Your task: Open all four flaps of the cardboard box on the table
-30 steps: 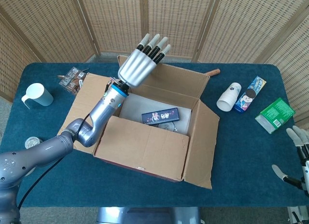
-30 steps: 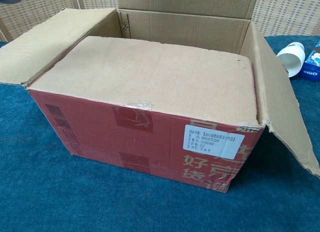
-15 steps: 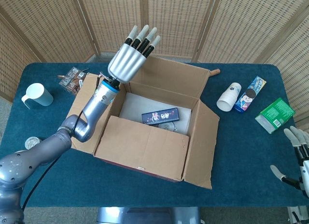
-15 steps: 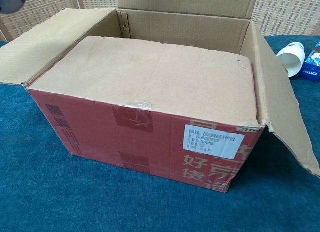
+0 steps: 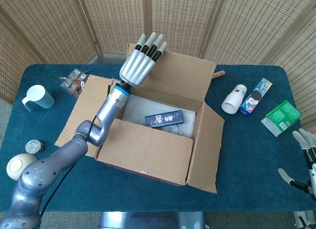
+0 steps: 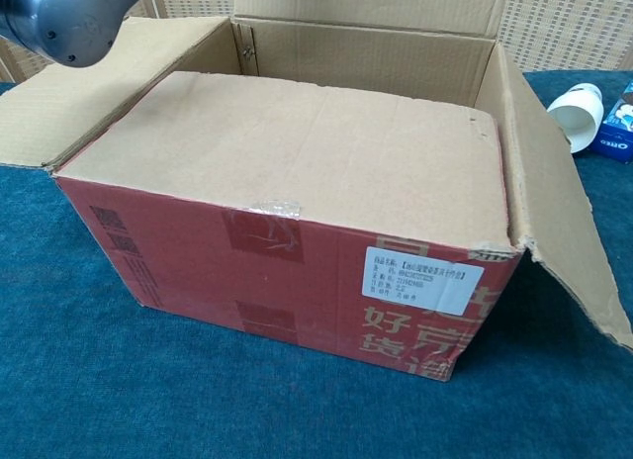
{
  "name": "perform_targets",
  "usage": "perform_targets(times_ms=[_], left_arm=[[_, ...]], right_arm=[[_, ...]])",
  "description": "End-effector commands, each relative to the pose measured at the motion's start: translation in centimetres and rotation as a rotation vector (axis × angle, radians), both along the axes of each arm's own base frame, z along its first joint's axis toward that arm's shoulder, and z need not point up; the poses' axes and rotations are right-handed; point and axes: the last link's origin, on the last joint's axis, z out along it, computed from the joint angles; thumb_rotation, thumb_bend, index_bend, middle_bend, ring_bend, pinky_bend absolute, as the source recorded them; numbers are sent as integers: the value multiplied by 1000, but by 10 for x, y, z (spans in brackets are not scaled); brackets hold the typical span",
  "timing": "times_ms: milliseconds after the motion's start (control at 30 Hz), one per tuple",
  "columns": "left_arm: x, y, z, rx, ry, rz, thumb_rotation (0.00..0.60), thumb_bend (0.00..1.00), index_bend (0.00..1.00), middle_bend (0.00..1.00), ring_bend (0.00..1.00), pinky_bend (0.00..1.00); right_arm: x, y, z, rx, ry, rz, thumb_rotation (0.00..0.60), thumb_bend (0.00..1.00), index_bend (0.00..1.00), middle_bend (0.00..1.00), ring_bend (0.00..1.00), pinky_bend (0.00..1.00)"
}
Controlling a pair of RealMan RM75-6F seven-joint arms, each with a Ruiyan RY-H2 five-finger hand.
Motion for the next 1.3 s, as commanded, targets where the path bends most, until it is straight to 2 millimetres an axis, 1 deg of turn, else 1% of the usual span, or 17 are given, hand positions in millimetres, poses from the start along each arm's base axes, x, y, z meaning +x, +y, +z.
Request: perform_targets(times_ms=[33,200,367,500,633,700,733,767,800,833,900,967,1033,1200,1300], left_arm=[[1,1,1,-1,-18,-3,600,109,0,0,0,172],[0,4,11,12,-43,-12,600,109,0,0,0,170],[-3,-2,18,-49,-93,-37,600,110,0,0,0,147],[-6,-8,25,-163,-118,-32,600,109,0,0,0,132],[-10,-21,38,-352,-130,48,600,109,1,0,0,123],[-11,-30,46,-402,-108,75,600,109,37,0,0,119],[-12,-34,48,-424,-109,91,600,109,96,9,1,134],[-13,-37,50,-442,-108,105,600,109,169,48,22,162],[-15,-40,51,-464,-105,125,600,109,208,82,44,180],[-18,-45,51,-502,-102,156,600,109,243,139,83,207],[-21,-52,51,-568,-122,205,600,109,265,213,149,253],[-23,-58,51,-627,-149,249,600,109,294,242,166,273],[-27,-63,50,-675,-150,296,600,109,308,251,165,279],[-31,-70,47,-738,-162,357,600,108,329,274,167,297],[-31,-76,40,-812,-202,413,600,109,338,285,176,323]], right_arm=[[0,-1,0,1,1,-1,600,196,0,0,0,0],[0,-1,-1,7,4,-2,600,195,0,0,0,0],[0,-1,-2,8,5,2,600,196,0,0,0,0],[1,0,-3,10,8,6,600,194,0,0,0,0],[2,0,-4,14,13,9,600,196,0,0,0,0],[3,0,-5,17,17,10,600,196,0,0,0,0],[3,-1,-6,18,18,10,600,196,0,0,0,0],[3,-1,-6,19,20,10,600,195,0,0,0,0],[3,-1,-6,20,21,11,600,195,0,0,0,0],[4,-1,-7,21,22,12,600,195,0,0,0,0],[4,0,-7,22,24,13,600,195,0,0,0,0],[4,0,-8,23,25,13,600,195,0,0,0,0],[4,0,-8,24,25,12,600,194,0,0,0,0],[5,0,-9,24,26,13,600,194,0,0,0,0],[5,0,-8,23,24,13,600,193,0,0,0,0]])
